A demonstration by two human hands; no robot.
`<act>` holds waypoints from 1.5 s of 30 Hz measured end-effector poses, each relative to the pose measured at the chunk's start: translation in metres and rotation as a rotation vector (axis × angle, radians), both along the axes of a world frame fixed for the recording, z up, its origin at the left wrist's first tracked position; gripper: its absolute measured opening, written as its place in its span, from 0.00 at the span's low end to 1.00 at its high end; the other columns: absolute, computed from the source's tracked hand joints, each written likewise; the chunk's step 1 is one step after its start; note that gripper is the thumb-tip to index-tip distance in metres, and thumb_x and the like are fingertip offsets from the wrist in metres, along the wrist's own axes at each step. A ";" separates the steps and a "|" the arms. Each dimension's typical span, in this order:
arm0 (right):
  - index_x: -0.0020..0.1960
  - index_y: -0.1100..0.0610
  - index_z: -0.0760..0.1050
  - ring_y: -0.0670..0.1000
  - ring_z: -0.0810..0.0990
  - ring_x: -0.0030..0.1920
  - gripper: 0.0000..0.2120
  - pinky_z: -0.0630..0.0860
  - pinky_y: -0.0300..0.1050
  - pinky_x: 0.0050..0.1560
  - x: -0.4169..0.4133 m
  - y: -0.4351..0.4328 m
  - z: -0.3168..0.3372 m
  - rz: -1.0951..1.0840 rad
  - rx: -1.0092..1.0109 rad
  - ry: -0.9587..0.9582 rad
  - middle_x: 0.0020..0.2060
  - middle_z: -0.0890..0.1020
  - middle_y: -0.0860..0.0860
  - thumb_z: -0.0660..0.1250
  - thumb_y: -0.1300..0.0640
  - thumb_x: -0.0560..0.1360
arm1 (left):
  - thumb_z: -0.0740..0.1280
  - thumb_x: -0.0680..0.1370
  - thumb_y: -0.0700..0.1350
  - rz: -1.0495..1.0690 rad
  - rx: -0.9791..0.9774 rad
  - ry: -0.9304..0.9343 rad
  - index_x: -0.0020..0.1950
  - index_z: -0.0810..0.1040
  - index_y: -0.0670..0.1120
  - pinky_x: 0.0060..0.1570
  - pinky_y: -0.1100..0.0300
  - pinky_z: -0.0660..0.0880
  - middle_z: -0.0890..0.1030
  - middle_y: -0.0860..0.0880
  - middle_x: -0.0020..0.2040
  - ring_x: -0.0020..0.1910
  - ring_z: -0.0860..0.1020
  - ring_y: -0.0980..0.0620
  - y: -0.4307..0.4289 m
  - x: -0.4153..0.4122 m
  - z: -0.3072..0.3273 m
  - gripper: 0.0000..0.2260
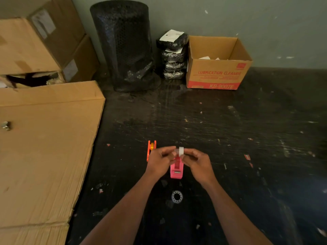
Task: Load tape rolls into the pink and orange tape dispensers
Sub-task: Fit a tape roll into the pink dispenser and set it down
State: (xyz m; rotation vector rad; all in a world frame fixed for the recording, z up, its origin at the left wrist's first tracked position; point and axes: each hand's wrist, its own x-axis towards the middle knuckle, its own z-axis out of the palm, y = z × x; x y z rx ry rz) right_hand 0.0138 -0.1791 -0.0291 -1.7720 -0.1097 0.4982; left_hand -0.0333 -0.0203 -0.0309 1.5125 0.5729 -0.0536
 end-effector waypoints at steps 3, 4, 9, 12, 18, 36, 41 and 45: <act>0.60 0.53 0.81 0.43 0.84 0.54 0.13 0.82 0.46 0.61 -0.008 -0.009 -0.009 -0.131 -0.107 -0.009 0.52 0.85 0.46 0.74 0.64 0.78 | 0.70 0.80 0.35 0.016 -0.034 0.025 0.67 0.80 0.40 0.61 0.50 0.83 0.86 0.43 0.60 0.59 0.85 0.50 -0.001 0.000 0.000 0.15; 0.61 0.53 0.79 0.41 0.83 0.51 0.14 0.81 0.42 0.57 -0.011 -0.014 -0.013 -0.147 -0.184 -0.025 0.51 0.84 0.44 0.74 0.64 0.78 | 0.71 0.80 0.34 0.020 -0.049 0.033 0.66 0.80 0.40 0.61 0.49 0.82 0.86 0.43 0.60 0.60 0.85 0.50 -0.002 0.001 0.001 0.15; 0.56 0.50 0.80 0.46 0.83 0.51 0.07 0.81 0.45 0.54 -0.026 -0.041 -0.040 0.117 -0.681 -0.097 0.51 0.83 0.49 0.69 0.60 0.81 | 0.71 0.79 0.35 0.020 -0.070 0.043 0.65 0.81 0.42 0.61 0.49 0.82 0.86 0.45 0.60 0.61 0.84 0.51 -0.003 0.000 0.001 0.15; 0.69 0.52 0.76 0.50 0.80 0.62 0.17 0.78 0.47 0.63 -0.034 -0.046 -0.050 0.129 -0.766 -0.085 0.64 0.79 0.52 0.69 0.59 0.81 | 0.71 0.79 0.35 0.029 -0.086 0.037 0.64 0.82 0.43 0.61 0.50 0.83 0.86 0.46 0.60 0.61 0.84 0.51 -0.004 -0.001 0.001 0.14; 0.79 0.51 0.66 0.52 0.68 0.76 0.28 0.71 0.49 0.74 -0.050 -0.046 -0.044 0.209 -0.807 -0.218 0.76 0.68 0.51 0.68 0.56 0.81 | 0.70 0.80 0.35 0.019 -0.039 0.043 0.65 0.82 0.44 0.58 0.54 0.83 0.85 0.48 0.60 0.61 0.83 0.53 -0.008 -0.002 0.001 0.14; 0.64 0.44 0.77 0.40 0.82 0.58 0.18 0.79 0.42 0.62 -0.066 -0.026 -0.037 0.326 -0.433 -0.099 0.57 0.83 0.40 0.75 0.54 0.76 | 0.72 0.79 0.37 0.061 -0.019 0.034 0.62 0.83 0.46 0.60 0.47 0.83 0.87 0.47 0.58 0.60 0.85 0.51 -0.001 -0.007 0.000 0.12; 0.57 0.50 0.83 0.45 0.86 0.56 0.09 0.81 0.47 0.61 -0.042 -0.020 -0.014 0.015 -0.042 0.093 0.53 0.88 0.47 0.75 0.57 0.77 | 0.72 0.79 0.35 0.076 -0.063 0.016 0.59 0.84 0.47 0.60 0.45 0.83 0.87 0.45 0.57 0.59 0.85 0.49 -0.002 -0.006 0.003 0.11; 0.59 0.54 0.84 0.49 0.87 0.59 0.10 0.81 0.50 0.65 -0.023 -0.016 0.004 -0.076 0.170 0.232 0.57 0.88 0.53 0.71 0.62 0.80 | 0.71 0.80 0.34 0.057 -0.070 -0.006 0.64 0.83 0.43 0.58 0.51 0.84 0.87 0.46 0.57 0.56 0.86 0.52 -0.003 -0.004 0.009 0.13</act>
